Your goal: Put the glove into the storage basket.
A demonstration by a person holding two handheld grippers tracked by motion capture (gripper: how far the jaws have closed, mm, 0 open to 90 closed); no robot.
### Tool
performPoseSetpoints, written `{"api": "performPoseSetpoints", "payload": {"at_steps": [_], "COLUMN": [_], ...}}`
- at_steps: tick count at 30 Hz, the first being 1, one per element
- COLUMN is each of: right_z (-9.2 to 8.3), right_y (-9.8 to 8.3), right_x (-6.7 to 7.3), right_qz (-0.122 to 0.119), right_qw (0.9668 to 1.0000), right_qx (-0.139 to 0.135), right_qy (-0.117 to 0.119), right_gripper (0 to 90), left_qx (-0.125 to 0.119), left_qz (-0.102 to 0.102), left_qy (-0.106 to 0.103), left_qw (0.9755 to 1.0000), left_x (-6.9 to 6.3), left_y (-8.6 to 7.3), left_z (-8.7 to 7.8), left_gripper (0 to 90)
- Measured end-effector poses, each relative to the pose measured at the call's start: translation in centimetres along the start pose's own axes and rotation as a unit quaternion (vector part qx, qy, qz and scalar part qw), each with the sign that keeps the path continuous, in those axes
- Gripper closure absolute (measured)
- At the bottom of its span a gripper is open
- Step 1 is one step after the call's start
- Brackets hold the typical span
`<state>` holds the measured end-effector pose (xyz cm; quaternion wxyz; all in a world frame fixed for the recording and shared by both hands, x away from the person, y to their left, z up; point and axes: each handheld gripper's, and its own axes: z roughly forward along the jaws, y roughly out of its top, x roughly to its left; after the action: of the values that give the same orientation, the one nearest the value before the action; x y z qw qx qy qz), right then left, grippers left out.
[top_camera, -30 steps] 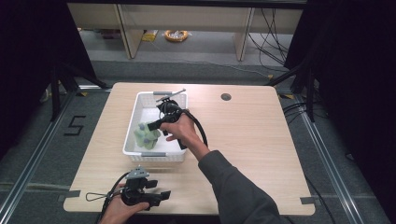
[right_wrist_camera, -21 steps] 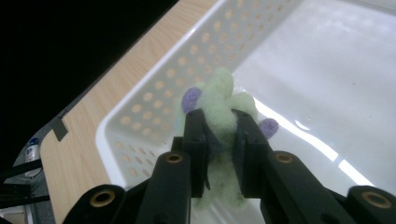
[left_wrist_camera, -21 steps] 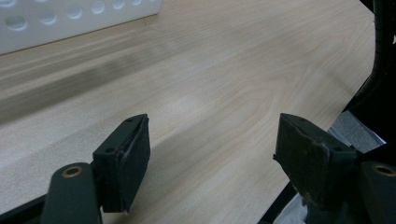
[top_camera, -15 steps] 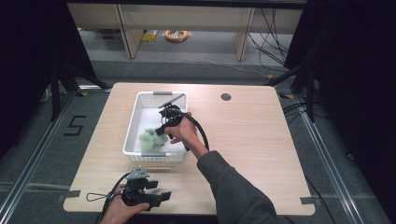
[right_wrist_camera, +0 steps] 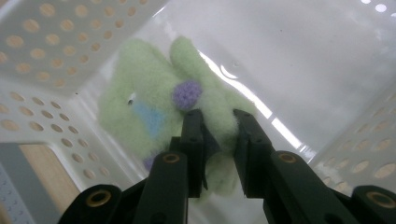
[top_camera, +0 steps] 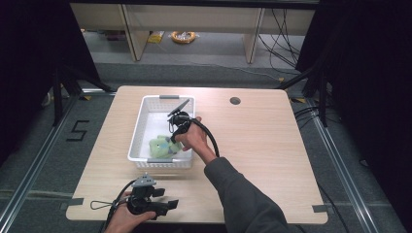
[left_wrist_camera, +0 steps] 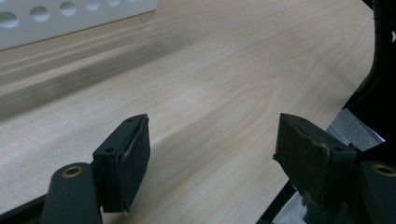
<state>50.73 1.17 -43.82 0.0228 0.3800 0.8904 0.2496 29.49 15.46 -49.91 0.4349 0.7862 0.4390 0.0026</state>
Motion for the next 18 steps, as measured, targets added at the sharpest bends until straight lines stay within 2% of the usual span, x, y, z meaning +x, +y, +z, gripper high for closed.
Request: {"api": "performPoseSetpoints", "payload": {"at_steps": [1,5,7,12,14,18], "right_z": [0.1,0.4,0.5,0.67,0.64,0.43], "right_y": [0.02,-0.09,-0.09,-0.35,-0.39,-0.32], "right_x": [-0.08,0.12,0.12,0.34,0.28,0.28], "right_qz": [-0.004,0.005,-0.007,-0.001,-0.006,0.007], "right_qw": [1.0,0.9997,0.9993,0.9989,0.9988,0.9989], "right_qx": [0.003,0.019,0.024,0.039,0.039,0.034], "right_qy": [-0.003,-0.016,-0.026,-0.027,-0.028,-0.032], "right_gripper": [75.0,74.0,73.0,71.0,69.0,60.3], "left_qx": [-0.001,0.001,0.0,0.004,0.002,0.004], "left_qz": [0.0,0.001,0.0,0.002,0.0,0.002], "left_qy": [0.0,-0.001,-0.001,-0.002,-0.002,-0.002], "left_qw": [1.0,1.0,1.0,1.0,1.0,1.0], "left_x": [-0.02,-0.01,0.01,0.03,0.02,0.04], "left_y": [0.0,0.03,0.01,0.06,0.06,0.06], "left_z": [0.0,-0.07,0.0,-0.1,-0.08,-0.09], "left_gripper": [26.2,26.1,26.1,26.1,26.1,26.1]}}
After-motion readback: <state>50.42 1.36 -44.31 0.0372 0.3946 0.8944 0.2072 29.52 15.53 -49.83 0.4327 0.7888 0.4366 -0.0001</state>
